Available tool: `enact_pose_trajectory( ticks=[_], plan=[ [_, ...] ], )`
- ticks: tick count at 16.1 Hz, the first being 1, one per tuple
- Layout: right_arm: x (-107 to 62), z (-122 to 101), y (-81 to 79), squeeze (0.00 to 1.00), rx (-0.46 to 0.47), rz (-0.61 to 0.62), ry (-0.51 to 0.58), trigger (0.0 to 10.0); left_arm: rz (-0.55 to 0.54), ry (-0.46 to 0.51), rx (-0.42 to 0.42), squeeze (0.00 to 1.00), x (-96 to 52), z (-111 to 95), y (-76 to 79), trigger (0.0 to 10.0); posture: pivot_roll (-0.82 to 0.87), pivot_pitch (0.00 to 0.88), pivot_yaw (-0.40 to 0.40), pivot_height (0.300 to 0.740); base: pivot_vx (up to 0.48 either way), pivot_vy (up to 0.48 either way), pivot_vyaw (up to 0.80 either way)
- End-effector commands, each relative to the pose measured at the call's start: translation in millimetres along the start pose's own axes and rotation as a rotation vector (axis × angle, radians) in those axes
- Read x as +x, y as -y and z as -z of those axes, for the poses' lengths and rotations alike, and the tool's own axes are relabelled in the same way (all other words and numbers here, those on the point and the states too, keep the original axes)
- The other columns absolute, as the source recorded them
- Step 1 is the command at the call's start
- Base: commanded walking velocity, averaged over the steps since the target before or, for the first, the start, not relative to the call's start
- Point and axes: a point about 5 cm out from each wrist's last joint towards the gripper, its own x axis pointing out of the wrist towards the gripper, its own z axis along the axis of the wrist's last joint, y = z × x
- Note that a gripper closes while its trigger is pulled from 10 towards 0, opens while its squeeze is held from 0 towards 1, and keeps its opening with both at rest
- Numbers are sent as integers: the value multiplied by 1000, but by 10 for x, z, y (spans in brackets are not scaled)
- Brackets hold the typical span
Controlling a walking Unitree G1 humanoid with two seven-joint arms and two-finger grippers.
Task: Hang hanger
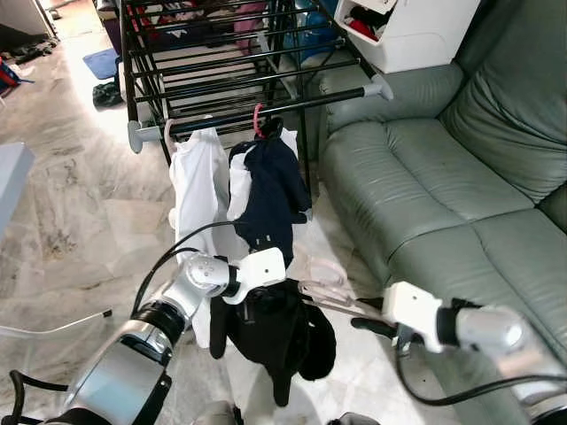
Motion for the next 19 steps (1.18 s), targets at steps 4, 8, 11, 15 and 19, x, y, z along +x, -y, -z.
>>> enact_pose_trajectory(
  ticks=[4,8,11,15,19],
  plan=[
    [-328,-129,312,1000,-8,2,-31,10000,-118,21,-63,0,-120,76,-101,0,-86,0,43,740,0,0,0],
    [-619,-189,545,1000,4,91,-46,10000,-156,19,-81,0,-167,124,-122,0,-87,0,49,740,0,0,0],
    [-841,-299,783,1000,48,295,69,10000,-230,21,-133,0,-209,174,-160,0,-83,0,57,740,0,0,0],
    [-1038,-322,922,1000,89,566,198,10000,-269,31,-180,0,-252,235,-159,0,-88,0,73,740,0,0,0],
    [-952,-59,716,1000,251,616,205,10000,-346,88,-265,0,-331,225,-245,0,-82,0,82,740,0,0,0]
  ],
)
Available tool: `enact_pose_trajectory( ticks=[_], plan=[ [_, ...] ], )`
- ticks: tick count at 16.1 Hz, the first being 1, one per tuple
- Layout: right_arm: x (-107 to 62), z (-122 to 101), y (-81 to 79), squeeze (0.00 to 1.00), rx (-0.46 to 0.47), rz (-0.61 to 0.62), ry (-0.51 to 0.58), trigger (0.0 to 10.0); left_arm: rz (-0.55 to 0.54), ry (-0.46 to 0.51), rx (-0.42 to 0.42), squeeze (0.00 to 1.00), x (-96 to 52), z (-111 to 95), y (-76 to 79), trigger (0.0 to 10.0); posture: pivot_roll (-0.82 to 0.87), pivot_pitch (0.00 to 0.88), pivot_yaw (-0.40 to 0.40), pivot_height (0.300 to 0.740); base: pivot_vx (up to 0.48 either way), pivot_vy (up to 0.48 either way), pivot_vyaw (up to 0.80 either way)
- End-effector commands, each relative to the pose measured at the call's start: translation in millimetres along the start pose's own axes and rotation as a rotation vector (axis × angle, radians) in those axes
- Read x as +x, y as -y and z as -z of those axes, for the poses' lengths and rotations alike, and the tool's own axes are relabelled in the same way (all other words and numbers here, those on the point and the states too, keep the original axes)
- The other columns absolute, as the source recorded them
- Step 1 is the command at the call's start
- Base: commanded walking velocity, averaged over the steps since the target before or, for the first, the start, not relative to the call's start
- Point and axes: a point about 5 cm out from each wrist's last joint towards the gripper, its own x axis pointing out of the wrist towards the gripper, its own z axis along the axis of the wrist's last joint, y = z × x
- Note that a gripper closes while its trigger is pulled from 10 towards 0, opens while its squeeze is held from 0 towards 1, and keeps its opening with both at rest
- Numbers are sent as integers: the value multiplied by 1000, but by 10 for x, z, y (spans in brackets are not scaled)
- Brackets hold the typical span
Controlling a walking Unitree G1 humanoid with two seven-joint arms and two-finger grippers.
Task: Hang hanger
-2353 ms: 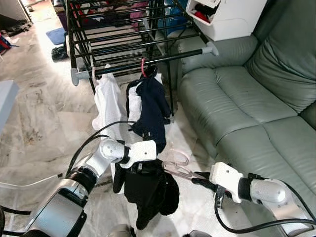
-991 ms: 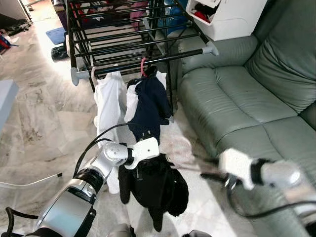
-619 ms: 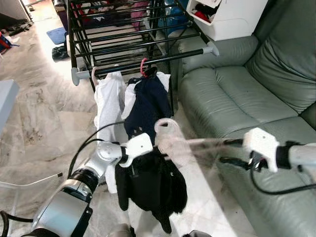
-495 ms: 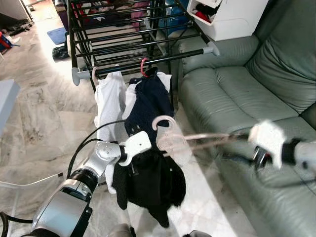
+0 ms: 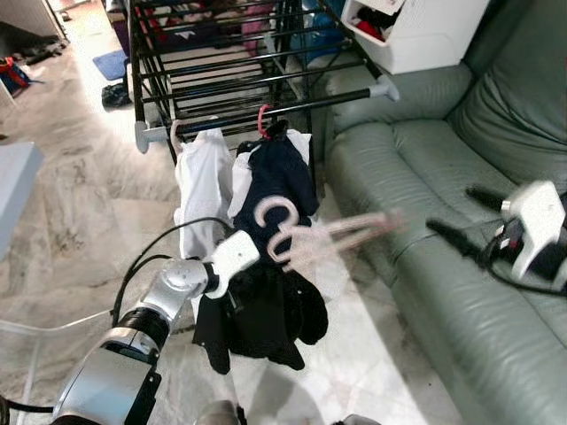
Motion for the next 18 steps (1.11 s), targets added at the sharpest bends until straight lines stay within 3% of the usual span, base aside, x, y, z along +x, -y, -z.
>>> enact_pose_trajectory(
  ticks=[1,4,5,9,14,17,18],
  plan=[
    [-18,54,-91,1000,55,-31,-10,10000,-49,66,-35,0,-43,-129,-125,0,-77,0,83,740,0,0,0],
    [-38,371,-562,1000,216,-245,-109,10000,-2,179,-61,0,-39,-381,-157,0,-62,0,85,740,0,0,0],
    [9,434,-620,1000,233,-253,-120,10000,23,207,-40,0,-48,-453,-140,0,-62,0,85,740,0,0,0],
    [176,550,-769,1000,271,-292,-153,10000,114,299,12,0,-72,-724,-25,0,-43,0,79,740,0,0,0],
    [281,595,-756,1000,231,-272,-173,10000,187,377,34,0,-144,-968,117,0,-38,0,75,740,0,0,0],
    [326,631,-736,639,209,-239,-179,10000,215,404,50,0,-214,-1091,188,0,-39,0,74,740,0,0,0],
    [331,643,-738,580,205,-236,-184,10000,219,410,45,0,-228,-1114,203,0,-39,0,75,740,0,0,0]
  ],
)
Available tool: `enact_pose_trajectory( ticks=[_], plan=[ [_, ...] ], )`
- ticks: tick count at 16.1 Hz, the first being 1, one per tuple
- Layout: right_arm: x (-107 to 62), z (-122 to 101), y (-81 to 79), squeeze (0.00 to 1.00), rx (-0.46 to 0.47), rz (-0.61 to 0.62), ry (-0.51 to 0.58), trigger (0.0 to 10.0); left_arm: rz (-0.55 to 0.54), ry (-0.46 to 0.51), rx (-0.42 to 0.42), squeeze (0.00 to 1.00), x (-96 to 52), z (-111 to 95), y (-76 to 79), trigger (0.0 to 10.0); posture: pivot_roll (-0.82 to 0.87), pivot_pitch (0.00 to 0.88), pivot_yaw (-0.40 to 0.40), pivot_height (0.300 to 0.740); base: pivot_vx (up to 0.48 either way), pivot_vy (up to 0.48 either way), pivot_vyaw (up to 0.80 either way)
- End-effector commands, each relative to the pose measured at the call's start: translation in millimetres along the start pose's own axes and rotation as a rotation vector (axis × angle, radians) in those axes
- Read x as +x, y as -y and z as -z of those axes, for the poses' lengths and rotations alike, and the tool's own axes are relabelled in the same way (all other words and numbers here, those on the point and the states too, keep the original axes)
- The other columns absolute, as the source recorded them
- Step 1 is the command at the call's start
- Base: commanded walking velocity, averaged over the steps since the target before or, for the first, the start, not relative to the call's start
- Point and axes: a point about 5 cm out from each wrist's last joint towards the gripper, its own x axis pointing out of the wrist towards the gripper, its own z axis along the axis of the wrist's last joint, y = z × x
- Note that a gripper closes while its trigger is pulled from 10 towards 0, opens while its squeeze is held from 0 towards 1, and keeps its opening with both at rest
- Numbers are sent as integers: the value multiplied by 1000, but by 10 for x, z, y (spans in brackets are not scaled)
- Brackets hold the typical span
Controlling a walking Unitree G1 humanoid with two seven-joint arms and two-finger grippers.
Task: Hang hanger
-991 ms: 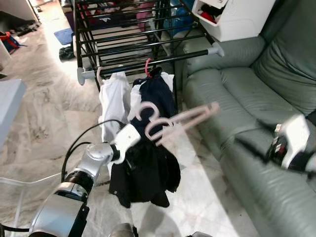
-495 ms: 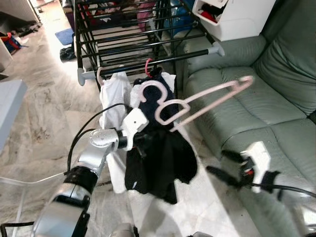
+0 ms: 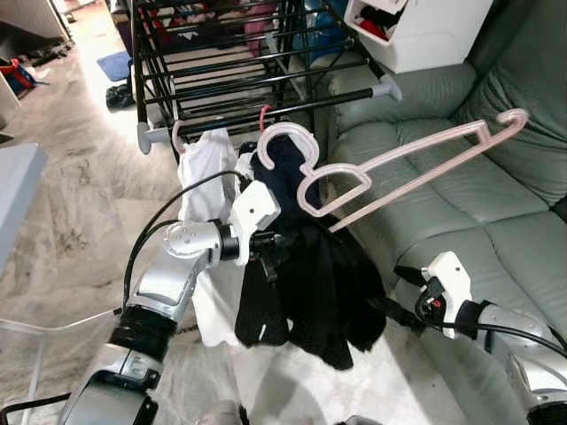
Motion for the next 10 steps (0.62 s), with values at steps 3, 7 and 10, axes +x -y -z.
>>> enact_pose_trajectory(
  ticks=[3,7,10],
  plan=[
    [44,64,2,400,3,18,-12,10000,15,46,20,0,-12,-176,34,0,-39,0,73,740,0,0,0],
    [74,382,7,0,111,88,-124,10000,6,147,18,0,15,-481,35,0,-37,0,71,740,0,0,0],
    [134,586,23,0,222,190,-157,6235,-8,207,6,0,14,-671,5,0,-17,0,63,740,0,0,0]
  ],
)
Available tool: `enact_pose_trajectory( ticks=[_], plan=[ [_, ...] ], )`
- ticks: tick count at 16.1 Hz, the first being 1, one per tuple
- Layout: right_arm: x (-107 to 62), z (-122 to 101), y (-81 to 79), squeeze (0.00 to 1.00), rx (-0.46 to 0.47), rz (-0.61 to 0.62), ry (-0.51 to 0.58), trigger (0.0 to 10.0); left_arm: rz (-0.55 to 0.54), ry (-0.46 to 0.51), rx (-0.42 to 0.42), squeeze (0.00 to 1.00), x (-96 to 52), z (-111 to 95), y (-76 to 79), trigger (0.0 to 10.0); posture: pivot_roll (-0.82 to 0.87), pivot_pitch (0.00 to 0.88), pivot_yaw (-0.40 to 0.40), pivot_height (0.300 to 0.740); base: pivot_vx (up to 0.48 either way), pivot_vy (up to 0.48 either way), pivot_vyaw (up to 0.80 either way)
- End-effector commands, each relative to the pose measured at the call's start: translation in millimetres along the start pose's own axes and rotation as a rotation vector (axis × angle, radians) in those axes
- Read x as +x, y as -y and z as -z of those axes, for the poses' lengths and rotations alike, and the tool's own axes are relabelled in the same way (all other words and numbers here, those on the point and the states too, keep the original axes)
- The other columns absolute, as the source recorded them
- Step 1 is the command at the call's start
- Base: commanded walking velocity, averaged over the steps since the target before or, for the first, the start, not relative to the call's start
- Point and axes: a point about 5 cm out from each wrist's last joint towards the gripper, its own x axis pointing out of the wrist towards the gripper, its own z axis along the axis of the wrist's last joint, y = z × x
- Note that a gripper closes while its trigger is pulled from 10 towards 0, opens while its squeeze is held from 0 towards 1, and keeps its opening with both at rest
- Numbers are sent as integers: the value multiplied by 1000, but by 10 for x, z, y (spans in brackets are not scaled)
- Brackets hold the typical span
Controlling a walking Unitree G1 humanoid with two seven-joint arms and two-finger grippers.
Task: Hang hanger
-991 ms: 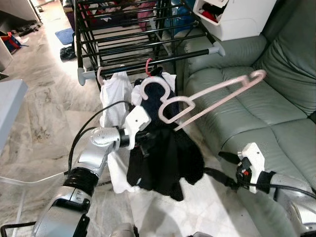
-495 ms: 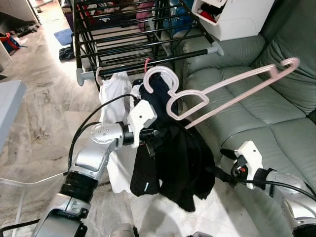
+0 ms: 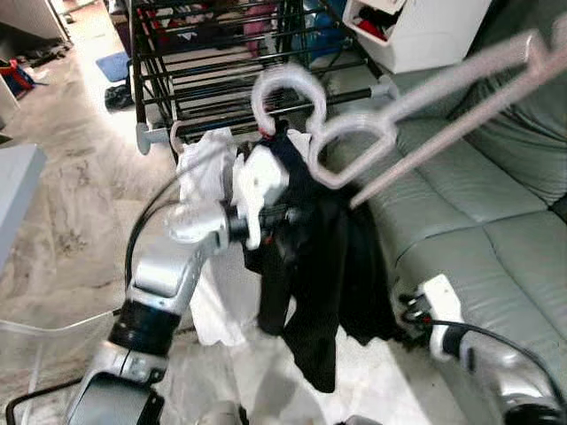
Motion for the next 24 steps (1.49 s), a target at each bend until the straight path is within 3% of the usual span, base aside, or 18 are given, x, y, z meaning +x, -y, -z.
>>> enact_pose_trajectory(
  ticks=[1,4,7,10,11,12,13,17,24],
  plan=[
    [-25,12,82,0,9,62,-11,0,-30,49,25,0,-53,-154,-53,0,-17,0,63,740,0,0,0],
    [-95,41,208,0,54,143,-17,0,-63,40,20,0,-112,-148,-110,0,-18,0,62,740,0,0,0],
    [-274,-48,534,0,94,377,26,0,-76,21,12,0,-180,-111,-147,0,-33,0,61,740,0,0,0],
    [-538,-499,916,0,155,688,239,0,-46,-92,-17,0,-346,153,-156,0,-42,0,65,740,0,0,0],
    [-604,-622,984,0,177,734,300,0,-34,-123,-42,0,-389,248,-144,0,-45,0,67,740,0,0,0],
    [-710,-895,1068,0,177,785,416,0,11,-195,-96,0,-475,464,-75,0,-45,0,67,740,0,0,0],
    [-756,-1096,1086,0,157,797,497,0,46,-241,-146,0,-532,617,-12,0,-45,0,67,740,0,0,0],
    [-811,-1472,1047,0,109,799,659,0,69,-366,-216,0,-683,969,90,0,-56,0,56,740,0,0,0],
    [-790,-1576,981,0,80,795,694,0,151,-555,-113,0,-755,1268,159,0,-63,0,55,740,0,0,0]
  ],
)
